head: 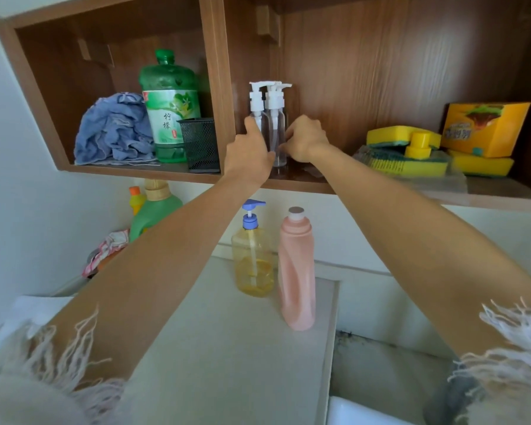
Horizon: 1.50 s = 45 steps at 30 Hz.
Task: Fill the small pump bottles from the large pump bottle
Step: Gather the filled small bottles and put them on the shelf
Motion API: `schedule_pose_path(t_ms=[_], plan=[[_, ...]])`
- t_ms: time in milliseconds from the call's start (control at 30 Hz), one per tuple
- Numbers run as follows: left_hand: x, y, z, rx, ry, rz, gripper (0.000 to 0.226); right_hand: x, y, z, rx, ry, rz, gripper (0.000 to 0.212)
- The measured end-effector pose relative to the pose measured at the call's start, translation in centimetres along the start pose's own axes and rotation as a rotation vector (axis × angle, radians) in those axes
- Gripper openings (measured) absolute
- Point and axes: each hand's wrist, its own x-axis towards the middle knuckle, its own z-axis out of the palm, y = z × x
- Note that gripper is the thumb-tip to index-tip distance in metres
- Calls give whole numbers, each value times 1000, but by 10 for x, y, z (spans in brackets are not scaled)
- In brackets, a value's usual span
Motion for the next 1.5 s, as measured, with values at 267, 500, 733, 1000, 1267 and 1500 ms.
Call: schedule_pose_path(t_ms=[267,500,733,1000,1267,1500], plan=[[-3,-16,-7,54,24,49,49,-2,-14,16,-12,-23,37,18],[-35,-47,-28,-231,-58,55,47,-52,-18,5,326,117,43,24],[-140,-180,-61,-675,-224,-146,29,-183,-50,74,792,-144,199,20],[-217,-324,-75,-646,-54,-334,21,-257,-111,237,388,-561,246,49],[-230,-393,-55,-420,-389,-435,62,-260,-155,315,198,-514,271,63],[-238,-402,-15,-389,-638,-365,60,-263,-153,333,231,-518,332,59]])
